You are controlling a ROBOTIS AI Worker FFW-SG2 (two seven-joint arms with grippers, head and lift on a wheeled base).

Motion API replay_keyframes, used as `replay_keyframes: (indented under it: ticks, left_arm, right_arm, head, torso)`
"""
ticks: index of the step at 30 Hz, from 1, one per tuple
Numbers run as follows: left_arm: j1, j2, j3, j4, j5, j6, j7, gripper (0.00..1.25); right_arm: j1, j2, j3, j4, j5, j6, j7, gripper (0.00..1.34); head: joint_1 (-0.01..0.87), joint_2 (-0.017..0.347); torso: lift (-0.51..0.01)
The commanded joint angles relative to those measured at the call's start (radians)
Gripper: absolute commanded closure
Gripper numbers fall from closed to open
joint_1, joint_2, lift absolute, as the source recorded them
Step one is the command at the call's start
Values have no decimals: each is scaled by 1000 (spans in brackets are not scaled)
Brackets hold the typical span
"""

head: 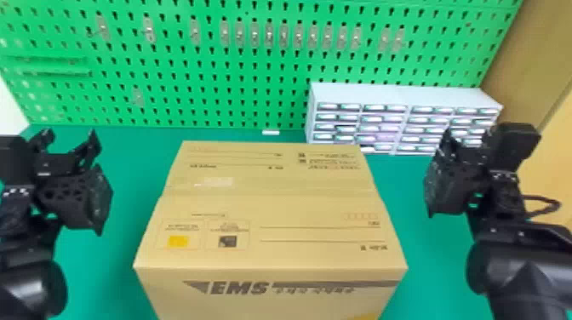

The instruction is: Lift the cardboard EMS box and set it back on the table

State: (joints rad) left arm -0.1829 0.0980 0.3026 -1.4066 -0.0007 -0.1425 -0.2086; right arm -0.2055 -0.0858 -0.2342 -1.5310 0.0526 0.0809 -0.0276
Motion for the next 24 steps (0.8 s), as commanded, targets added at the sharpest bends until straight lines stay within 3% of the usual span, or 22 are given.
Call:
replay_keyframes:
  ticks: [1,24]
  left_arm:
    - [-12,0,-22,0,-8,-3,0,495]
    - [-10,0,-27,0,-18,-2,0,495]
  right_arm:
    - [-2,1,4,0,4,0,0,536]
    - [1,1,12,0,7,-6,0,535]
  head:
    - [678,-15]
    - [678,-15]
  torso:
    - [-2]
    - [-18]
